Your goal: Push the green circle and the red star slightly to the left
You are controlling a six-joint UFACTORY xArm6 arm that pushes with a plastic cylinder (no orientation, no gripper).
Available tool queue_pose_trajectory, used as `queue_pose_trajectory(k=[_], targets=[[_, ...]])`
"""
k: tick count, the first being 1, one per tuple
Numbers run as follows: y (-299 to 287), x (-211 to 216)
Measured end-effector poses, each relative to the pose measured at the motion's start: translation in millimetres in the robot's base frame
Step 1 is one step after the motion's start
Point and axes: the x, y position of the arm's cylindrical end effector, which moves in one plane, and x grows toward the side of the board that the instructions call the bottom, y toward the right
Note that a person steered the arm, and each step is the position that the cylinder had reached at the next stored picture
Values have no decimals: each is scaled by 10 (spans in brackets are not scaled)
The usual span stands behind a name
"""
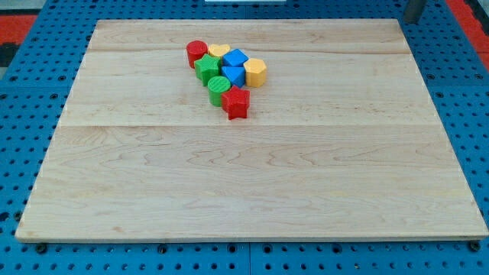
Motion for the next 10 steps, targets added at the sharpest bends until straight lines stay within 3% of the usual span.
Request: queue_pose_trajectory(k=[2,3,5,7,8,9,10], targets=[[-1367,131],[-1773,436],[-1729,1071],[-2510,2003],[-2569,2507],[-2773,2637],[-2798,2417]])
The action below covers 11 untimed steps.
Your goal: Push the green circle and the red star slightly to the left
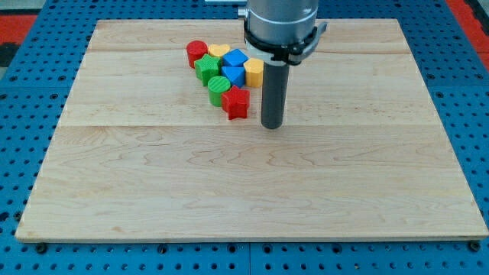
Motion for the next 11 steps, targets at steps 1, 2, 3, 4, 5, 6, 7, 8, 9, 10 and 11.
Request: queue_pose_trajectory(k=[1,2,3,4,5,6,7,8,9,10,11], targets=[[-270,-214],[-384,-441],[-491,-614],[-803,-641],[-962,-319],[-1056,-47],[-1199,-158],[-962,-434],[-1058,-438],[-817,-484],[-606,-514]])
